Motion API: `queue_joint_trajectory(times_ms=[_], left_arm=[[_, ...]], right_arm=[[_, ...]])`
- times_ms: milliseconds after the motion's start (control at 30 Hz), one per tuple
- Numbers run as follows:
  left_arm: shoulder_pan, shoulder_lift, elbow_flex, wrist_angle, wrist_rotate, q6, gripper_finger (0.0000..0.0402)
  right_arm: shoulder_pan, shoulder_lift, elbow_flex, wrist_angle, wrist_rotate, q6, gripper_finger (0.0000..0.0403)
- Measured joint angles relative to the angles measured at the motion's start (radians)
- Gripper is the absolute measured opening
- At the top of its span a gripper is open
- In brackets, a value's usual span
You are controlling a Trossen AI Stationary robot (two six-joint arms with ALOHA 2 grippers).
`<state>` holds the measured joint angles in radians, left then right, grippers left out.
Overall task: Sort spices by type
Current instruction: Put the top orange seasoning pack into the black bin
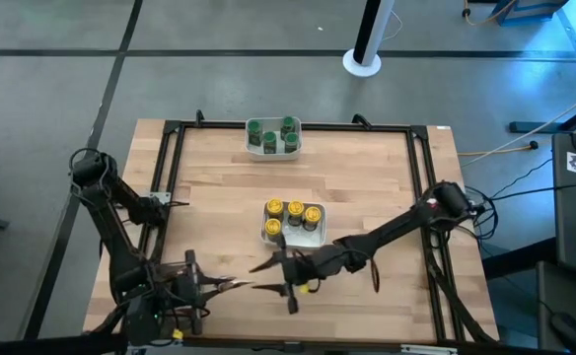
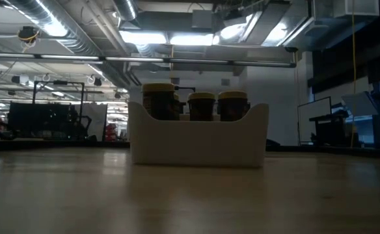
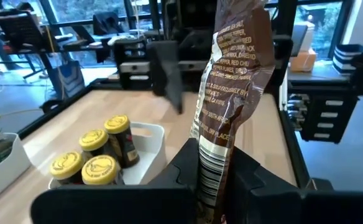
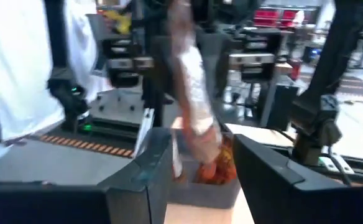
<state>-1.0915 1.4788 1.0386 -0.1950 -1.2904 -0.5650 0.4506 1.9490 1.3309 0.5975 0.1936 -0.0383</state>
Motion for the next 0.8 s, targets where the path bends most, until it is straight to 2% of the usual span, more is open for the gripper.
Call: queue_joint_trajectory(times_ms=[167, 433, 533, 733, 800], left_arm=[[0.001, -0.001, 0.000, 0.105, -0.003, 0.079, 0.0029], [0.000, -0.002, 0.000, 0.179, -0.004, 0.180, 0.0022], [0.003, -0.002, 0.000, 0.180, -0.008, 0.184, 0.0029], [0.004, -0.002, 0.000, 0.181, -0.008, 0.201, 0.0022], [0.004, -0.002, 0.000, 0.181, -0.008, 0.199, 0.0022]], right_arm=[[-0.015, 0.032, 0.060, -0.039, 0.085, 0.036, 0.0185], [-0.011, 0.032, 0.070, -0.025, 0.010, -0.015, 0.0202], [-0.010, 0.032, 0.071, -0.026, 0.050, -0.017, 0.0208], [-0.005, 0.032, 0.083, -0.031, 0.068, 0.032, 0.0271], [-0.005, 0.032, 0.093, -0.027, 0.042, 0.035, 0.0292]])
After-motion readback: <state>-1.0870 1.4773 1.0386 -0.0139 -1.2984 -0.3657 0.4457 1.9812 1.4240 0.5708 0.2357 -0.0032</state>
